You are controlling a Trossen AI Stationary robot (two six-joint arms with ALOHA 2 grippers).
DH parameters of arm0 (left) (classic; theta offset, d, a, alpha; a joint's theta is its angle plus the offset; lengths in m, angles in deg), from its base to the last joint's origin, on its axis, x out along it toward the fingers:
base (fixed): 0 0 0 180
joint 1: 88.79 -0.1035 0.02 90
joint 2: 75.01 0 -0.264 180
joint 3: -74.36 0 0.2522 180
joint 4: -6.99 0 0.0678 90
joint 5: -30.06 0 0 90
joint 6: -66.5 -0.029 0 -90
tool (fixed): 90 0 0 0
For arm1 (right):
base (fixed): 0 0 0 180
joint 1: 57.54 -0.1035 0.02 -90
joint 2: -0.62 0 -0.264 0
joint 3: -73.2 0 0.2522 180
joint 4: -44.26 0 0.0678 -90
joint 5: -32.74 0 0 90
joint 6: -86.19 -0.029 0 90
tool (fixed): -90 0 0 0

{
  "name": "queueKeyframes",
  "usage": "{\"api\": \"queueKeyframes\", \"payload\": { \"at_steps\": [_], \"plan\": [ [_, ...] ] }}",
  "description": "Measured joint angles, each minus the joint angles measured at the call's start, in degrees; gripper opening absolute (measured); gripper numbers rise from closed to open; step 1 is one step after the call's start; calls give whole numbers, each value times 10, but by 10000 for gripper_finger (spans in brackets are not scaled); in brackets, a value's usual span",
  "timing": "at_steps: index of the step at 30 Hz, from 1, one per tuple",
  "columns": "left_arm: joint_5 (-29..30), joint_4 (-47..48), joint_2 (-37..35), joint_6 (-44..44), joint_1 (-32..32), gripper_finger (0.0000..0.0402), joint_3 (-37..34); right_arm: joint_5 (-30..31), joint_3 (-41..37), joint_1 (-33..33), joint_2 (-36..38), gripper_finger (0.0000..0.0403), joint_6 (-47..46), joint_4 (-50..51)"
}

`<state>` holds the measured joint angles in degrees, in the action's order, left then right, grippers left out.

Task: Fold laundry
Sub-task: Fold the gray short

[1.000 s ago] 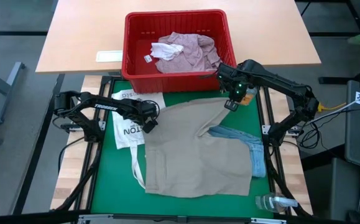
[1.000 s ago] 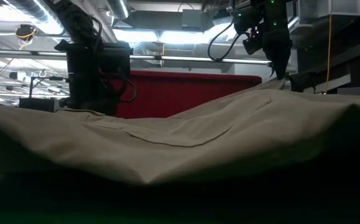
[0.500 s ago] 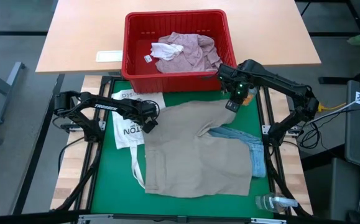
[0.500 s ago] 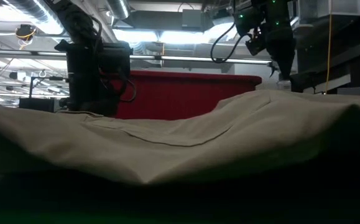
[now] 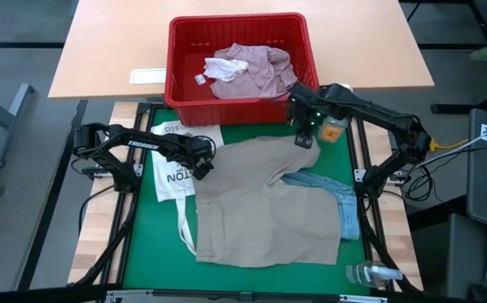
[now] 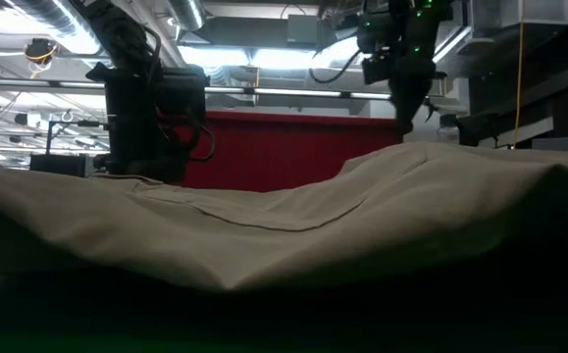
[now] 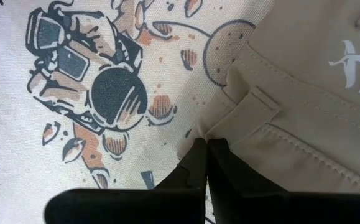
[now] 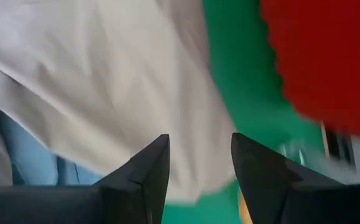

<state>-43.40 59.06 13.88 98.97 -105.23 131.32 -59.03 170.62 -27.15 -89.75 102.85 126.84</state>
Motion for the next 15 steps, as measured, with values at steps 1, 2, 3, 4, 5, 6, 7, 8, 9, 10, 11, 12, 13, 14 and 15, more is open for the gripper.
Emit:
{"api": "queueKeyframes", "payload": {
  "at_steps": [1,2,3,4,5,6,7,8,9,10,11,12,13,14,15],
  "plan": [
    [0,0,0,0,0,0,0,-12,-10,0,0,172,18,-22],
    [0,0,0,0,0,0,0,-21,-20,0,-1,172,32,-39],
    [0,-1,0,0,0,0,0,-23,-32,0,-3,172,44,-56],
    [0,-1,0,0,0,0,0,-21,-44,0,-6,172,52,-76],
    [0,-1,0,0,0,0,0,-15,-56,-1,-7,172,55,-101],
    [0,-2,0,0,0,0,0,-5,-70,0,-8,172,57,-124],
    [0,-2,0,0,0,0,0,11,-85,0,-9,172,57,-148],
    [0,-2,0,0,0,0,0,27,-99,0,-10,172,57,-176],
    [0,-3,0,0,0,0,0,40,-113,0,-11,172,57,-199],
    [0,-4,0,0,0,0,0,54,-126,0,-12,172,58,-222],
    [0,-5,0,0,0,0,0,68,-138,0,-15,172,58,-243],
    [1,-5,0,0,0,0,0,76,-149,0,-16,172,59,-260],
    [0,-6,0,0,0,0,0,83,-160,0,-18,172,59,-273],
    [0,-7,0,0,0,0,0,88,-170,0,-20,172,59,-283],
    [1,-8,0,0,0,0,0,93,-179,0,-22,172,60,-294]
  ]
}}
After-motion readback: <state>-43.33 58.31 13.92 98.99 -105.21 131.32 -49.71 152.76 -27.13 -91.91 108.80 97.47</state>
